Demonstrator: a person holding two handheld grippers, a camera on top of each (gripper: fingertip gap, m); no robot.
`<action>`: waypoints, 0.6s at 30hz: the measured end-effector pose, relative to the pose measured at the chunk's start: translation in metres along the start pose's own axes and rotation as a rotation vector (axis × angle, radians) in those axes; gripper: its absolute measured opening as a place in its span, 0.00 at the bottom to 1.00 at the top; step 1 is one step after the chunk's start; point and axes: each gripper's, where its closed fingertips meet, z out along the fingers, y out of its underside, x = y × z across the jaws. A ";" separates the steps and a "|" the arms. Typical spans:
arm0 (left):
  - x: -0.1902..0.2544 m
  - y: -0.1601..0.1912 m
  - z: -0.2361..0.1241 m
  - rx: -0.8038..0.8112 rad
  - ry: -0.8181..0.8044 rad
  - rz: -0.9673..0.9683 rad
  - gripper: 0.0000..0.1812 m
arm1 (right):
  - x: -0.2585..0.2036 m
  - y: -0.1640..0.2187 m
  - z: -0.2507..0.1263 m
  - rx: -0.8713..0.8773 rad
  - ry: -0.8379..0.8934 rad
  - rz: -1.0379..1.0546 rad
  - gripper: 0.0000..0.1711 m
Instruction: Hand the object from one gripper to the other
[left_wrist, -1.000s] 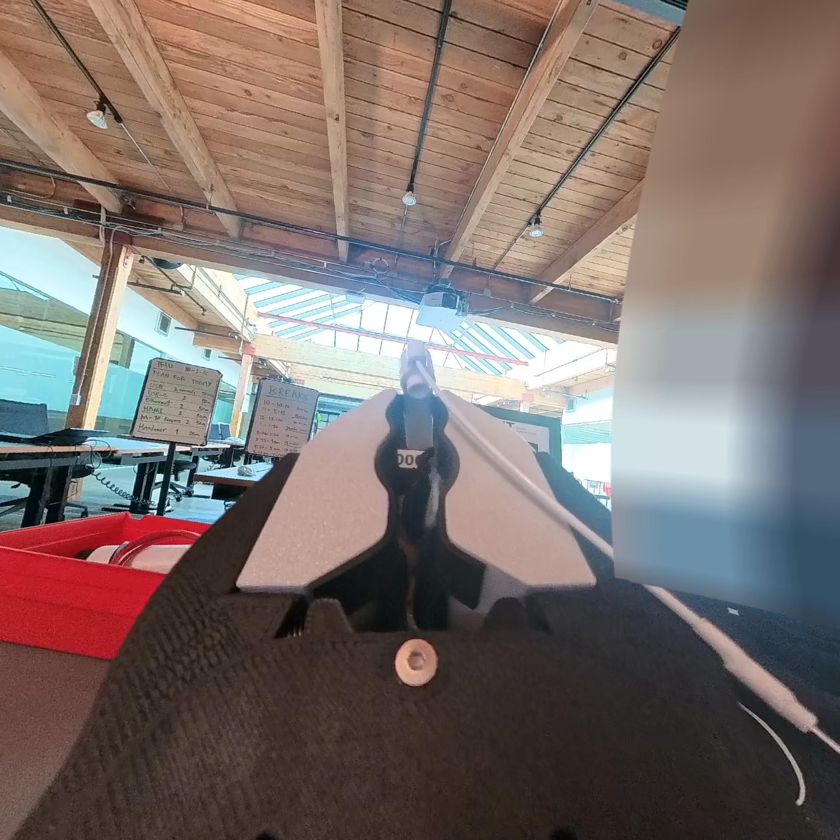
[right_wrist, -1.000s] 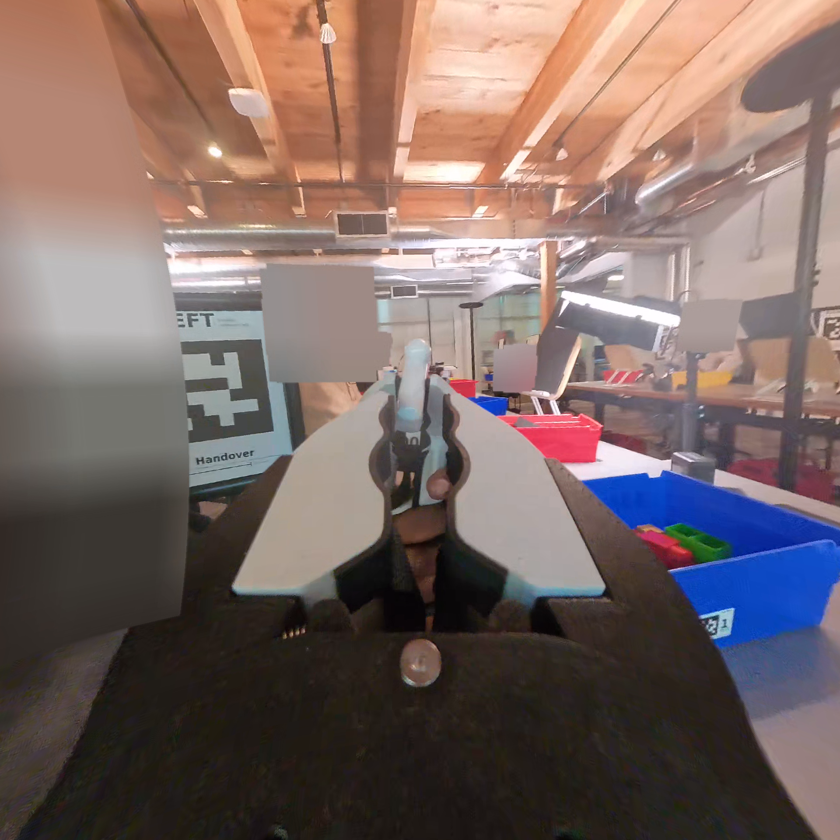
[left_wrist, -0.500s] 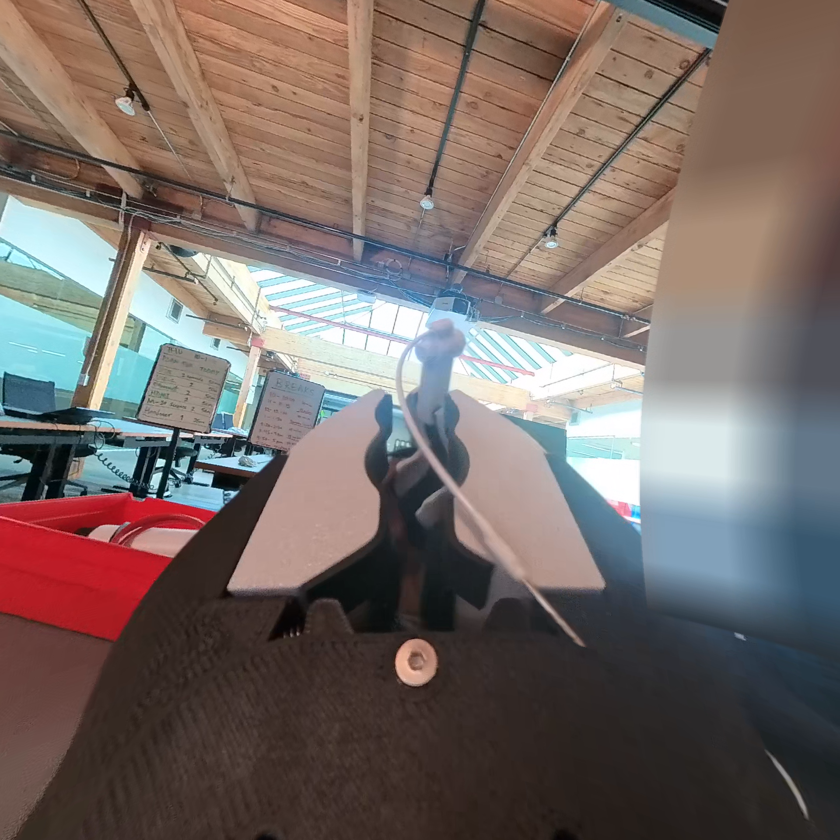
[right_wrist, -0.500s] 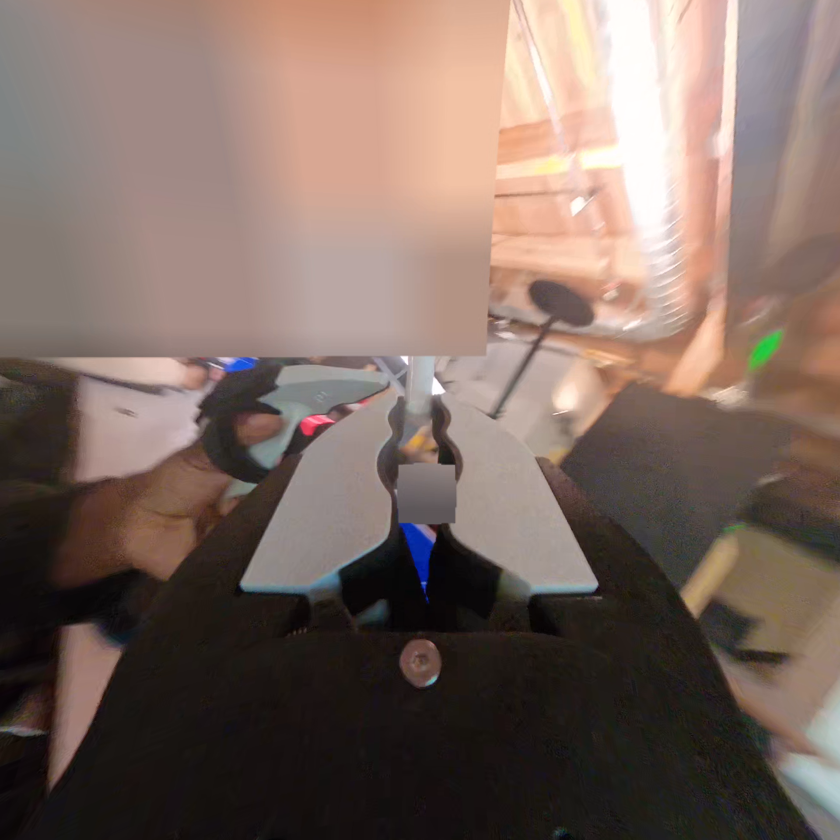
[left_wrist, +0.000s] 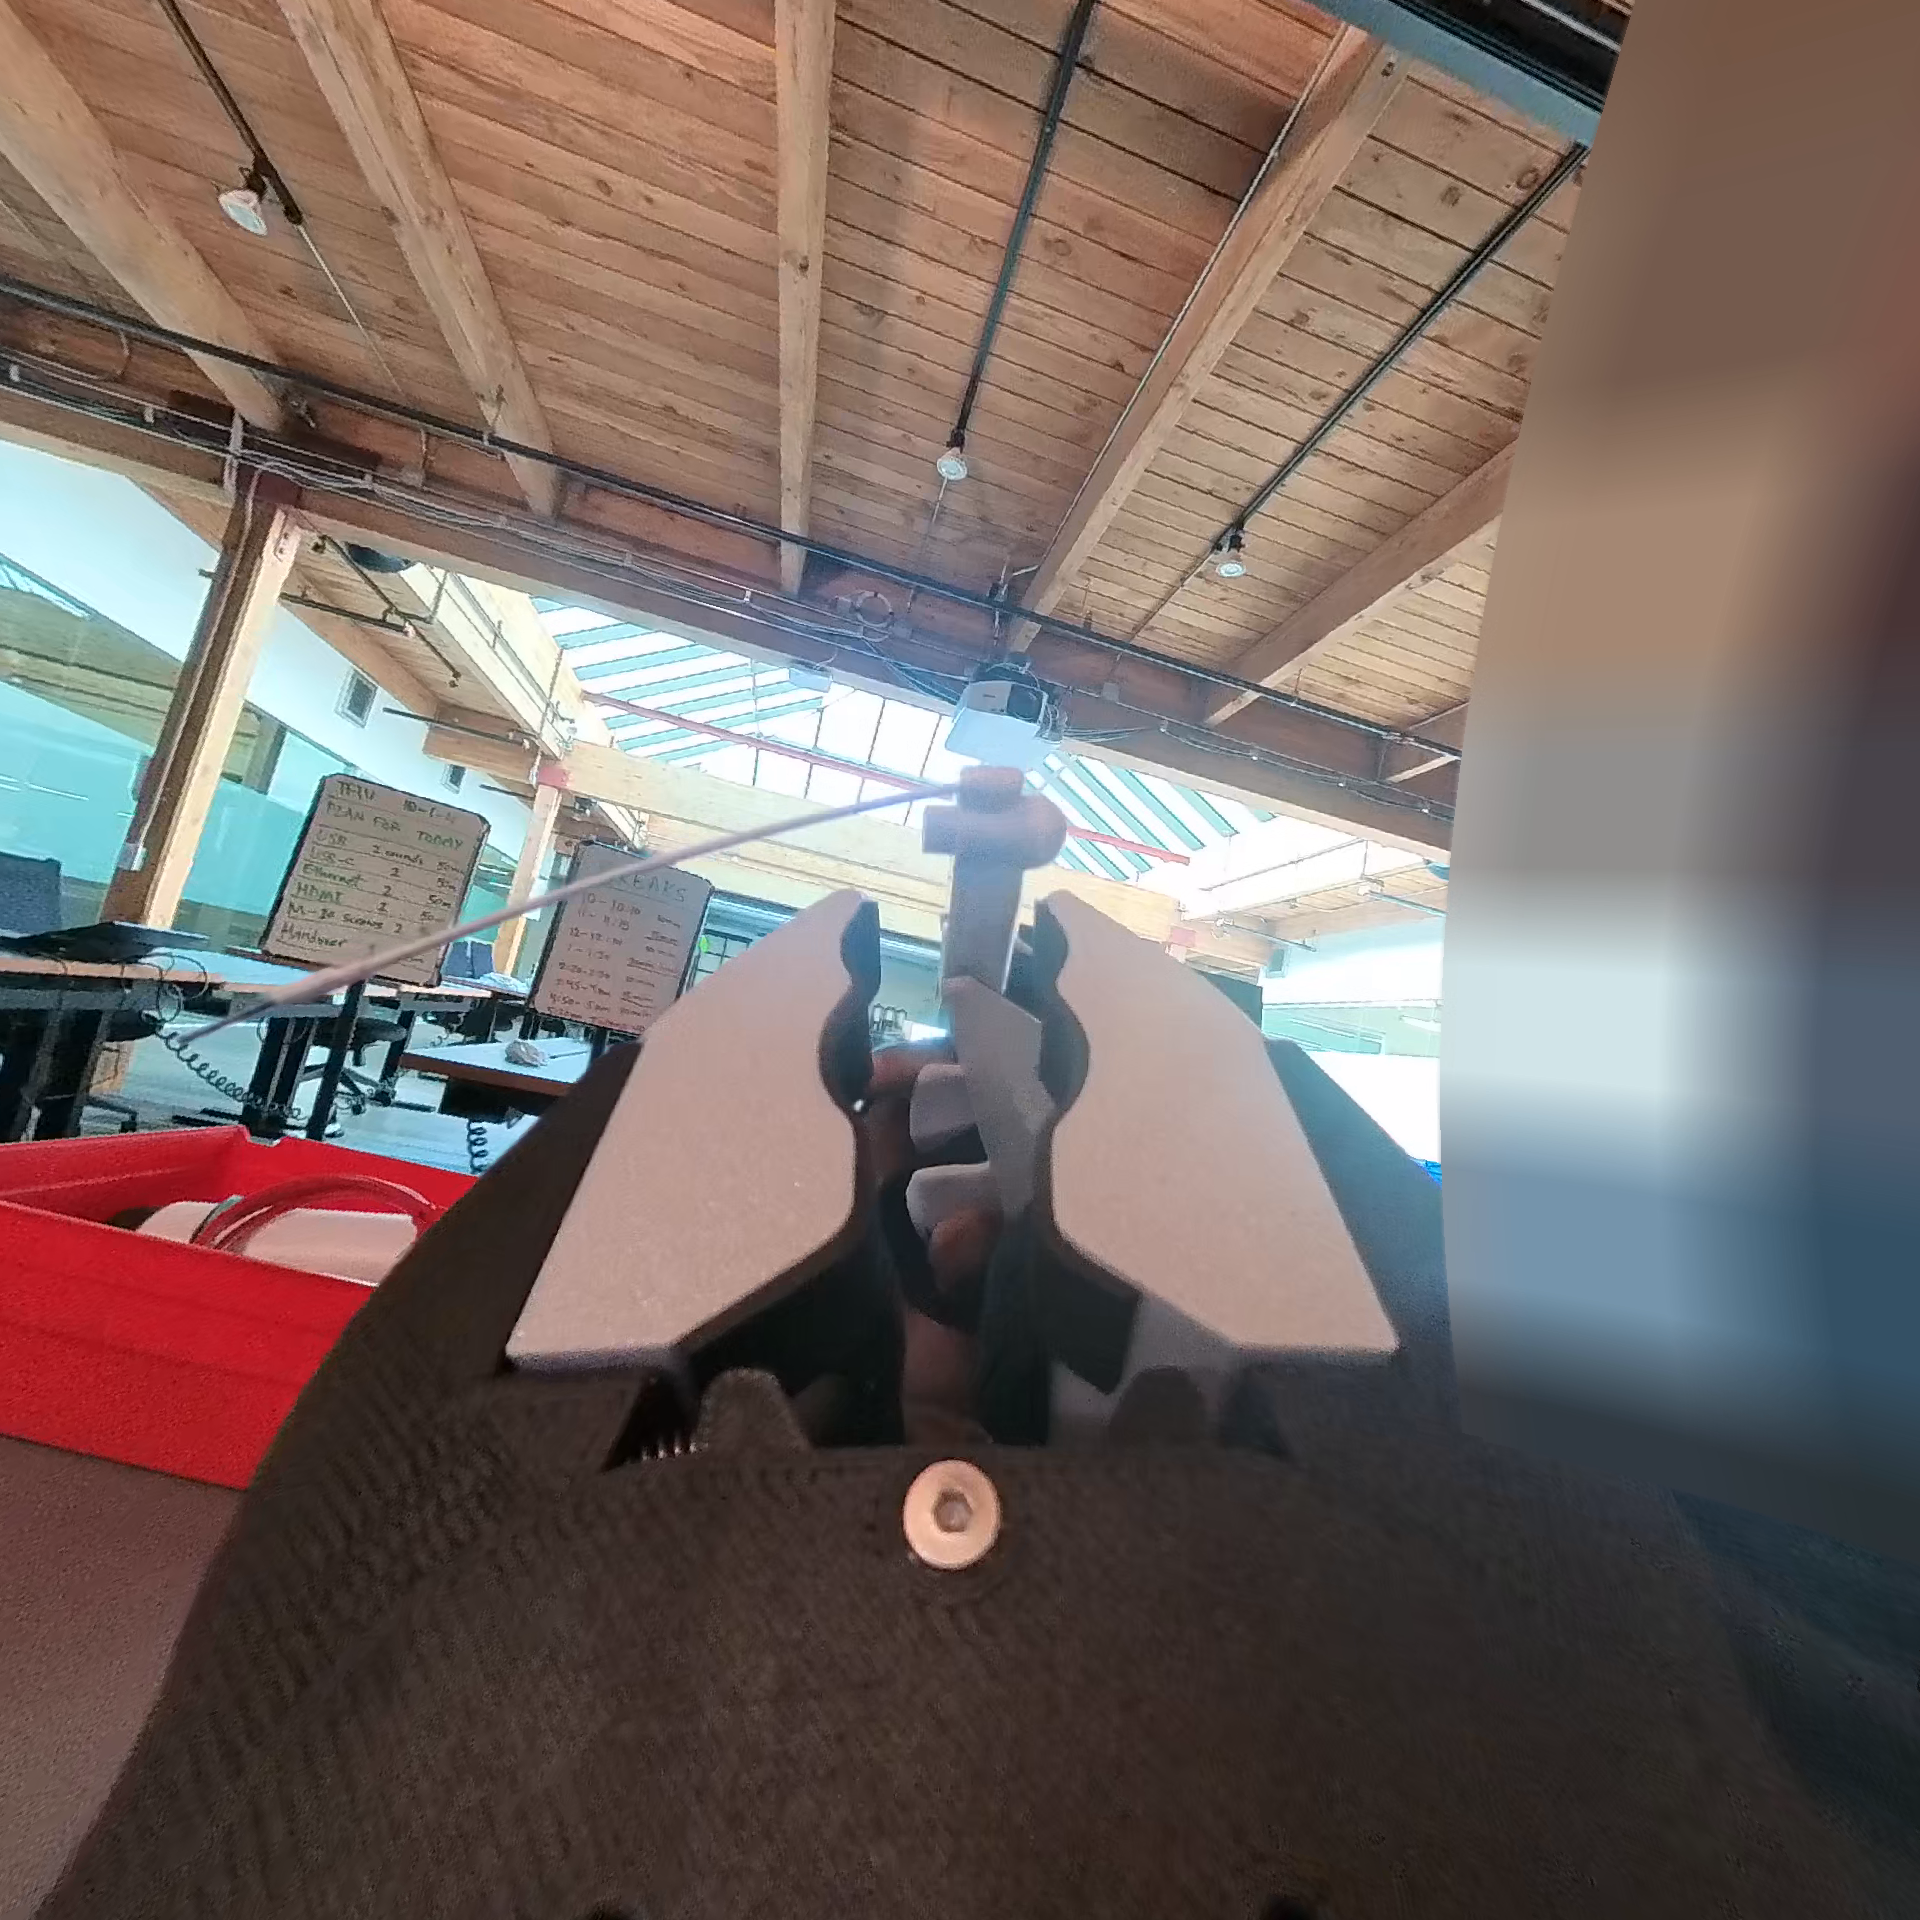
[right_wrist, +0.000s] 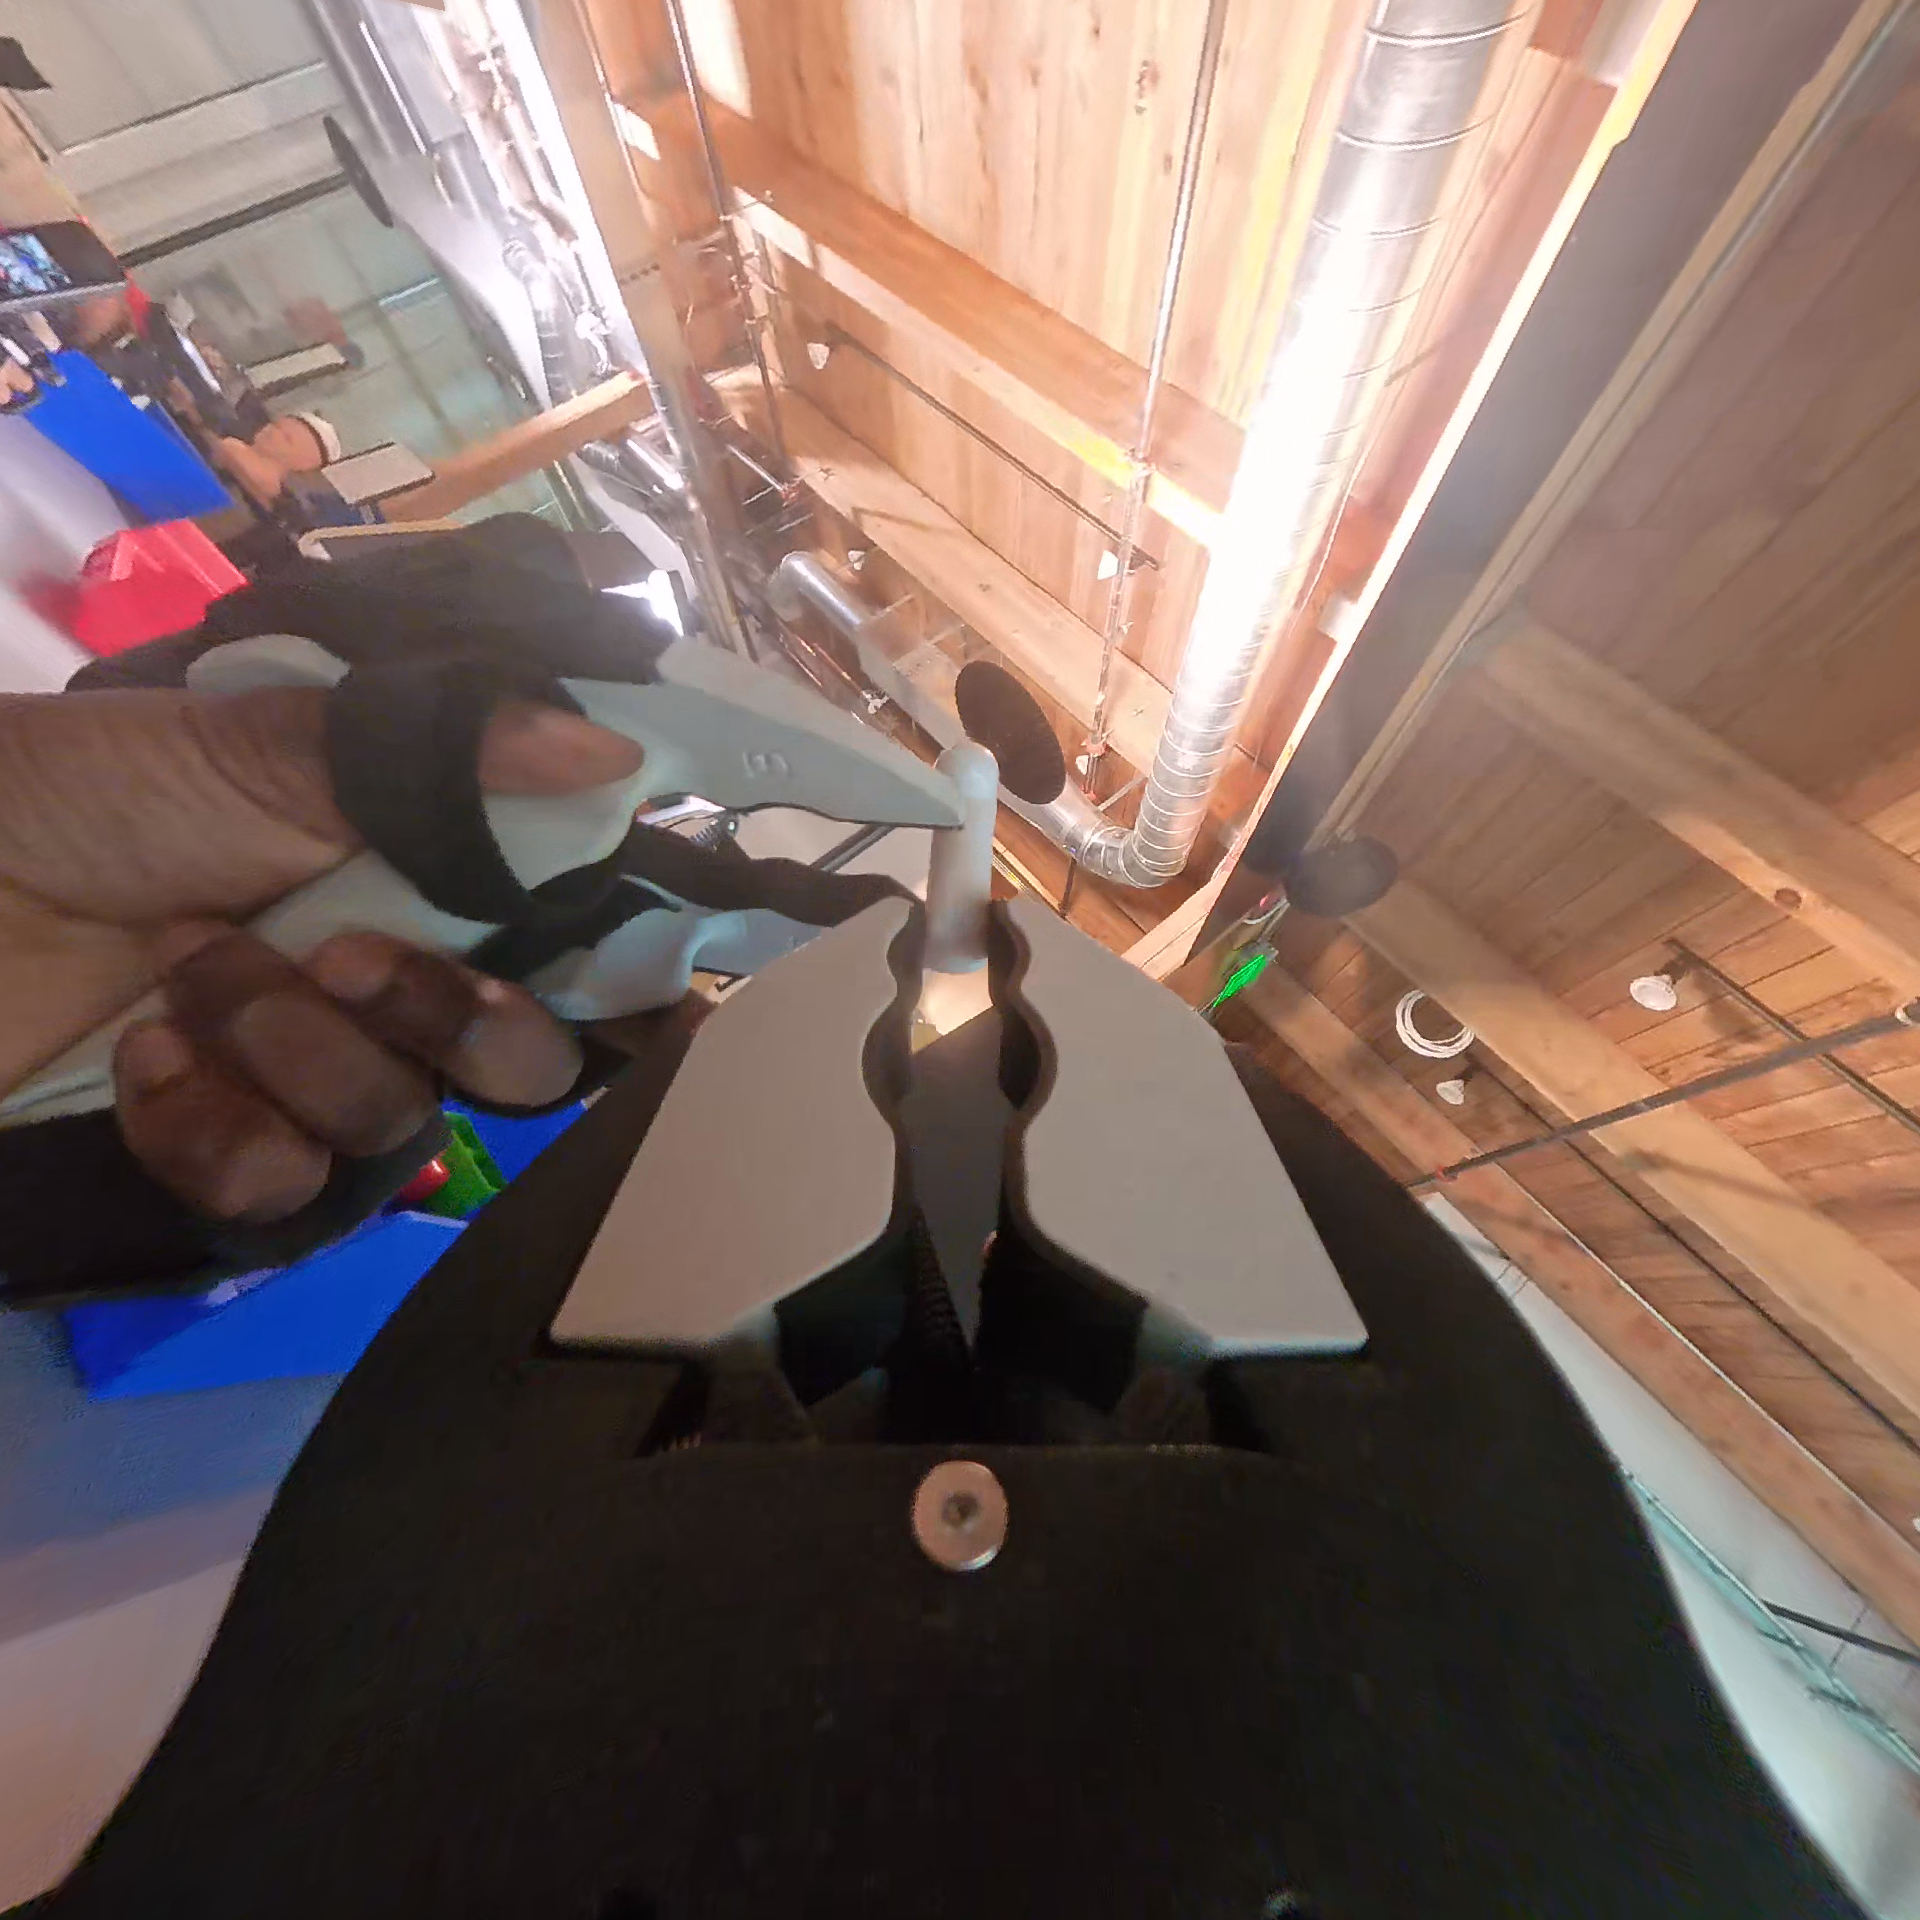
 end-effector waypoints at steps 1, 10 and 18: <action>0.000 -0.001 0.000 0.001 0.001 0.003 0.15 | -0.002 0.000 0.000 -0.001 -0.006 -0.014 0.07; 0.008 -0.003 -0.001 0.008 0.043 0.035 0.07 | -0.004 -0.006 -0.001 0.060 -0.143 0.395 0.09; 0.010 -0.003 -0.001 0.004 0.053 0.063 0.07 | 0.000 -0.006 -0.002 0.118 -0.462 1.296 0.13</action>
